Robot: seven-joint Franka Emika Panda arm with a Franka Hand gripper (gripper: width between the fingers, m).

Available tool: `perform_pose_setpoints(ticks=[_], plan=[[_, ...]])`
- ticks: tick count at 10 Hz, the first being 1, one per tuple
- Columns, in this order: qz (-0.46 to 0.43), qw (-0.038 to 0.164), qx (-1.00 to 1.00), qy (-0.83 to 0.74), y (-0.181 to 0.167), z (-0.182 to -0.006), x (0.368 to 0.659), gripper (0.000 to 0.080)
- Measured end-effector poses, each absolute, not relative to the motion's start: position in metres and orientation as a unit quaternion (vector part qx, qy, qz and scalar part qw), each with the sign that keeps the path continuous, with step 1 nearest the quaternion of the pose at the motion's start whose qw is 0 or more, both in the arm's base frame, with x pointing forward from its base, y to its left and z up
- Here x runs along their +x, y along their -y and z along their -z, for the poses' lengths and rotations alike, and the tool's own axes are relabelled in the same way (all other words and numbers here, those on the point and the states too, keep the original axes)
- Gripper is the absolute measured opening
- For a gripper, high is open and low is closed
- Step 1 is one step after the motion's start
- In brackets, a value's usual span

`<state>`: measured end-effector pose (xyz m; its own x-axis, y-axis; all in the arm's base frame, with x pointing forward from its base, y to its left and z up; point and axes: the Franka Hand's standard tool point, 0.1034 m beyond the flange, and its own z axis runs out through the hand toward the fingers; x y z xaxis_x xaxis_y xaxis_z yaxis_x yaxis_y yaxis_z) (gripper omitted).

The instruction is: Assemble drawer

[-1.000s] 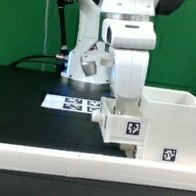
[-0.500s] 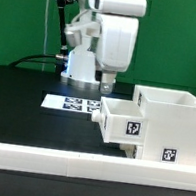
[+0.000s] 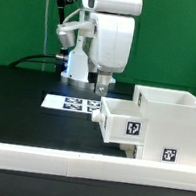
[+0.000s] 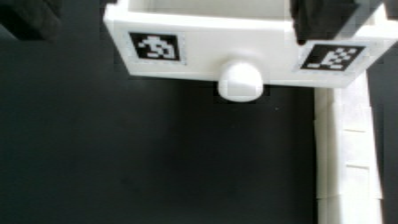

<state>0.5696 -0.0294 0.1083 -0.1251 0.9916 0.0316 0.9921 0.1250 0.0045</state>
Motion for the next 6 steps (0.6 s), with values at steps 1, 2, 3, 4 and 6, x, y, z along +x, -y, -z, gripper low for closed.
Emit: perform_pose_setpoints(ticks=[1,2,3,4,6], plan=[[0.026,0.03,-0.661,0.749,0.034,-0.099,0.574,0.0649],[0.038,0.052,-0.667,0.742,0.039,-0.091,0.584,0.0649],[0.044,0.057,-0.667,0.741,0.042,-0.087,0.594,0.0649],[0.057,0.079,-0.66,0.745,0.046,-0.082,0.595,0.0649],[0.068,0.101,-0.667,0.735,0.044,-0.067,0.596,0.0649]])
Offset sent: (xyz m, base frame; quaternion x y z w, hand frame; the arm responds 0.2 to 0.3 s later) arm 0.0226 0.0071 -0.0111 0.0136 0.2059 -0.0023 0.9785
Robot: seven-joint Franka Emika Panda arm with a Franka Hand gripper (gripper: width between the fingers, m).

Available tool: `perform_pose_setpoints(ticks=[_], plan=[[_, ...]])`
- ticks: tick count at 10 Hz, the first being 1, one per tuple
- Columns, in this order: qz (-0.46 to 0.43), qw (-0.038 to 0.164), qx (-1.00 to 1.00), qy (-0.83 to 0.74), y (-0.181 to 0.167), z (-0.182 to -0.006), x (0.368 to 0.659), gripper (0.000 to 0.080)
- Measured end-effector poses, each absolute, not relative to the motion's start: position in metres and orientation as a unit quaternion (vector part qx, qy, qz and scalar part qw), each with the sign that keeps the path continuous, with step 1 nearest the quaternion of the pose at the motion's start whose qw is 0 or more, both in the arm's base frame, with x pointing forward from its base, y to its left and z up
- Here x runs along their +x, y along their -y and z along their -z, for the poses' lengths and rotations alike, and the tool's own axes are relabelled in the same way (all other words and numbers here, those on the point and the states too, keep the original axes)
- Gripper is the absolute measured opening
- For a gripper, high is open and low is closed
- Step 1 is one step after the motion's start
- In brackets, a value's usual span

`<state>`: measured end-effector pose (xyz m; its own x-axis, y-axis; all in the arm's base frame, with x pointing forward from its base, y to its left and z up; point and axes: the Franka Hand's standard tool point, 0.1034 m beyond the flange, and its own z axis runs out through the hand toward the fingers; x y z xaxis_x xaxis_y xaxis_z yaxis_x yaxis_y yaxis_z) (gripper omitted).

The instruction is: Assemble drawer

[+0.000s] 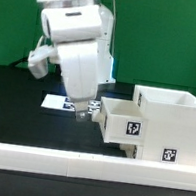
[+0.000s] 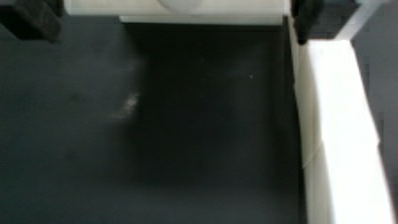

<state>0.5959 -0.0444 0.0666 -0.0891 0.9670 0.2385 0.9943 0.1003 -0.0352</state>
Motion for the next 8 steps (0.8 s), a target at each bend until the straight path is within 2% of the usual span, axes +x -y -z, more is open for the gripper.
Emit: perform_pose_setpoints(ticks=[4,8], plan=[[0.067,0.107,-0.673,0.728,0.015,-0.061,0.594,0.0649],[0.067,0.105,-0.693,0.71,-0.017,-0.059,0.596,0.0649]])
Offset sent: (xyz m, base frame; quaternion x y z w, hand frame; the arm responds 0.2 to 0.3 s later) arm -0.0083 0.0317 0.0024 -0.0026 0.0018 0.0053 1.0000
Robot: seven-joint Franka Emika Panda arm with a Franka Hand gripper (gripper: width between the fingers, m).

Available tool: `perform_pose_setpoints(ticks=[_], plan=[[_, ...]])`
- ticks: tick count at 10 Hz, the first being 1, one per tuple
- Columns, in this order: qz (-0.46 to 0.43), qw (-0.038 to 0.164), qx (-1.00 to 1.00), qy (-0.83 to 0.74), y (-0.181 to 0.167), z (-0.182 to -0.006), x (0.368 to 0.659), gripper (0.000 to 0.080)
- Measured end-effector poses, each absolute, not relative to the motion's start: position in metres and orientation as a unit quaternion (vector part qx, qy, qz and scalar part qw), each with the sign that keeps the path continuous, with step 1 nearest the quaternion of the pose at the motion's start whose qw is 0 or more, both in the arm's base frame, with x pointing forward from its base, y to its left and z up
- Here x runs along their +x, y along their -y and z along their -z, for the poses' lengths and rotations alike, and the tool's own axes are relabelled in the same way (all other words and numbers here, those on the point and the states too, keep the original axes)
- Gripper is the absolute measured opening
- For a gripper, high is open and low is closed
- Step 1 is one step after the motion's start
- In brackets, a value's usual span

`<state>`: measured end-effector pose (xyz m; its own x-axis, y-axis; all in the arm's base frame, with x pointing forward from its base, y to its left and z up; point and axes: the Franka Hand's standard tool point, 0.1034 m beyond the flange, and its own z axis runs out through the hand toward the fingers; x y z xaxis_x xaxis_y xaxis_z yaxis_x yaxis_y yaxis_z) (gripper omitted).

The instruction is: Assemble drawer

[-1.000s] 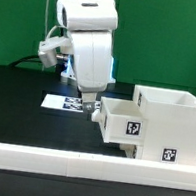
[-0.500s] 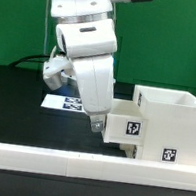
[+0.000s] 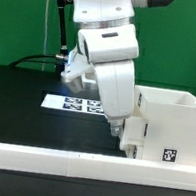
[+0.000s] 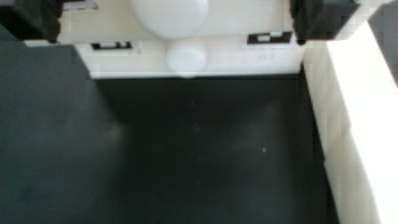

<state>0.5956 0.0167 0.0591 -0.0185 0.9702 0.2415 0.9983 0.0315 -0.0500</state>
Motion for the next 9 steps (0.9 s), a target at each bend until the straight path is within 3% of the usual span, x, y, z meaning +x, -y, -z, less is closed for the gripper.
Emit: perform_pose_setpoints(ticks=[5,9], plan=[[0.058,0.107,-0.703,0.701,-0.038,-0.068,0.601,0.0649],[0.051,0.108,-0.686,0.717,0.037,-0.069,0.576,0.0649]])
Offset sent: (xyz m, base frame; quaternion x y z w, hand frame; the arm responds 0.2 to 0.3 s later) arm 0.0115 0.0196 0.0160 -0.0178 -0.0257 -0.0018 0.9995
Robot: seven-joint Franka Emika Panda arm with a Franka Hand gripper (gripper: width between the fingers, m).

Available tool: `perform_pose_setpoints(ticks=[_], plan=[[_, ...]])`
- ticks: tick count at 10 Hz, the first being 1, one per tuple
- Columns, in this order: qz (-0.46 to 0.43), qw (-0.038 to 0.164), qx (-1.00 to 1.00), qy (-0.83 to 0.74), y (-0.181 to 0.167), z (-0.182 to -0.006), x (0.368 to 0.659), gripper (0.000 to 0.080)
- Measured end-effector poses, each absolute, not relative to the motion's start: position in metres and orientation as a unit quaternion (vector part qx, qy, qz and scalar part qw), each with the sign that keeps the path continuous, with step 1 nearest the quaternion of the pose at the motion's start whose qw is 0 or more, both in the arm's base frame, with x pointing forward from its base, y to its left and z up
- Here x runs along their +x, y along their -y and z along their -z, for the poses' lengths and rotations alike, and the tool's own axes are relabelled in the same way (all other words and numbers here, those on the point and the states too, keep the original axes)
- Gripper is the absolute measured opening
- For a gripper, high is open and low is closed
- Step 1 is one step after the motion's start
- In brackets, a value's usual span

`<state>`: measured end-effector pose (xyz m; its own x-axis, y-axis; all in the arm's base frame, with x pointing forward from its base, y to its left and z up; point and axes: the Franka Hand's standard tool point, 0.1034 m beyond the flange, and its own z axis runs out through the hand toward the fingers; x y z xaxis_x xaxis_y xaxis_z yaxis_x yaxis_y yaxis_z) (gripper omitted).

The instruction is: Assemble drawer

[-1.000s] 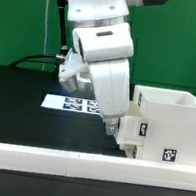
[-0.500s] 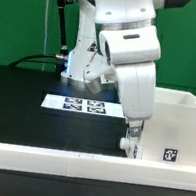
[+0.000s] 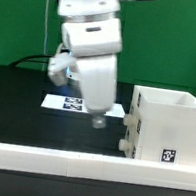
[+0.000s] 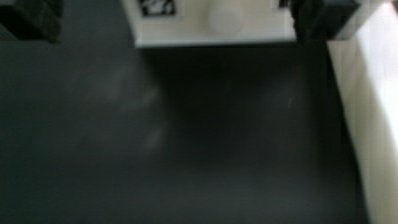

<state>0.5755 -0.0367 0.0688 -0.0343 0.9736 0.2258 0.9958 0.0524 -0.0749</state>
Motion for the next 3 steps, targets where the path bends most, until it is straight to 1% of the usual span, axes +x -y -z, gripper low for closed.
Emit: perform_pose_setpoints(ticks=[2,3], plan=[[0.052,0.096,-0.697,0.708,0.065,-0.081,0.563,0.0649],[0.051,0.097,-0.7,0.706,0.065,-0.081,0.562,0.0649]])
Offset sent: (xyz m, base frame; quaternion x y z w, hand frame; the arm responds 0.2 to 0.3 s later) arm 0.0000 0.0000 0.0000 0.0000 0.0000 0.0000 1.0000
